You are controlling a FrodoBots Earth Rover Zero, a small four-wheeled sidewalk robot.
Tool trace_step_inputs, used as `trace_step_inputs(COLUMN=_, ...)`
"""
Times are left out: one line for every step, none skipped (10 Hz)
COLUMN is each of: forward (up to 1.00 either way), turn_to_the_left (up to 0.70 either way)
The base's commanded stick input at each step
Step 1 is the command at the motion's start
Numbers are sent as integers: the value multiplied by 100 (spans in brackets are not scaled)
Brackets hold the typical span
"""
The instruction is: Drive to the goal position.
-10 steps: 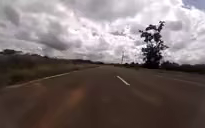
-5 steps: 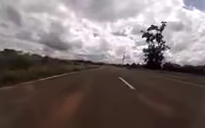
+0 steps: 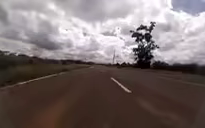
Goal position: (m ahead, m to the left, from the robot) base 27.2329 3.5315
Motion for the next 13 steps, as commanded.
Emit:
trace_step_inputs(forward=100, turn_to_the_left=-18)
trace_step_inputs(forward=100, turn_to_the_left=-37)
trace_step_inputs(forward=100, turn_to_the_left=-23)
trace_step_inputs(forward=100, turn_to_the_left=-9)
trace_step_inputs(forward=100, turn_to_the_left=0)
trace_step_inputs(forward=100, turn_to_the_left=0)
trace_step_inputs(forward=100, turn_to_the_left=0)
trace_step_inputs(forward=100, turn_to_the_left=0)
trace_step_inputs(forward=100, turn_to_the_left=0)
trace_step_inputs(forward=100, turn_to_the_left=0)
trace_step_inputs(forward=100, turn_to_the_left=0)
trace_step_inputs(forward=100, turn_to_the_left=-15)
trace_step_inputs(forward=100, turn_to_the_left=-30)
